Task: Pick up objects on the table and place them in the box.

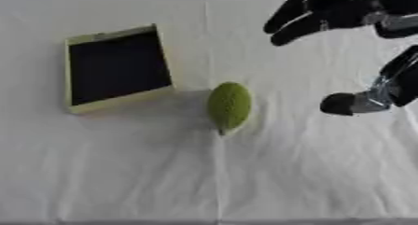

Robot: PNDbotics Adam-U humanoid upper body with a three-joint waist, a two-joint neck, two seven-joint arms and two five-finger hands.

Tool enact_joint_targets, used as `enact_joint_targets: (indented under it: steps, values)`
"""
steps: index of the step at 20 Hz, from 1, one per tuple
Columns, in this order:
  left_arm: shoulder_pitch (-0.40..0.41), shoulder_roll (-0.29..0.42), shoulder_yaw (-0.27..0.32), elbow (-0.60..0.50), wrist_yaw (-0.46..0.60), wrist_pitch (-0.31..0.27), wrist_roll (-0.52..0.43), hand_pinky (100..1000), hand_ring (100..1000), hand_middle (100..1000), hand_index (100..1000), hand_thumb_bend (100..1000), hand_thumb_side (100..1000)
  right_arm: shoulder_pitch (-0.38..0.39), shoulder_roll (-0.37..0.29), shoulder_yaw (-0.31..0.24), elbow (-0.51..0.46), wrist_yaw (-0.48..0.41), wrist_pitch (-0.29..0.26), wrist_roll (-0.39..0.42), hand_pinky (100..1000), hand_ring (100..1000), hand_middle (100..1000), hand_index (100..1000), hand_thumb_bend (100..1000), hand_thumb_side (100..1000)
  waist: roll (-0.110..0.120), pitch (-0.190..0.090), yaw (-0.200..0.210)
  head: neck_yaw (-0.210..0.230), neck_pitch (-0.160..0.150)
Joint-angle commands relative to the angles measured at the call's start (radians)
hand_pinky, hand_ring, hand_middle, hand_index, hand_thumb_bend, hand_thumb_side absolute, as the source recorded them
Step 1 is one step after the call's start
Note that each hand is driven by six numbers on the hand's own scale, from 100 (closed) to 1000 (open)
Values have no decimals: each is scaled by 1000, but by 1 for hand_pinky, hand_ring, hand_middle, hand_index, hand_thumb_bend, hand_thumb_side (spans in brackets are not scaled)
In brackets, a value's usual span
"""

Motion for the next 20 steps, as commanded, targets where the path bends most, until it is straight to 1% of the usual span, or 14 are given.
enact_joint_targets:
  steps: [1,4,7,8,11,12,15,20]
  values:
    - [-8,17,-1,-15,8,0,-4,746,787,617,712,166,562,-31,29,16,38,9,13,49,819,867,852,942,394,351,3,-20,1,-4,-4]
    - [-8,16,-2,-15,9,0,-6,746,787,617,712,166,562,-50,63,22,76,15,11,92,821,868,852,941,404,341,4,-19,1,-5,-2]
    - [-8,16,-1,-15,9,0,-6,746,787,617,712,166,562,-56,71,20,90,12,5,108,821,868,852,941,404,341,5,-19,1,-4,-2]
    - [-9,15,-2,-15,9,0,-7,746,788,616,711,164,564,-55,77,20,98,14,8,114,826,877,857,952,462,290,5,-18,4,-8,-2]
    - [-12,12,-5,-15,12,0,-8,746,788,616,711,164,564,-72,131,27,156,48,31,150,826,877,859,952,480,280,6,-15,11,-13,-2]
    - [-12,11,-5,-15,12,0,-9,746,788,616,711,163,565,-78,146,29,177,62,30,159,827,878,860,952,484,278,6,-15,11,-13,-2]
    - [-14,10,-6,-15,13,1,-10,746,789,616,711,160,568,-85,180,41,230,106,13,172,833,886,874,955,490,277,6,-11,15,-16,-4]
    - [-19,7,-9,-15,16,2,-13,746,790,616,711,157,572,-92,242,59,327,164,-25,176,840,900,887,957,475,272,9,-4,21,-23,-9]
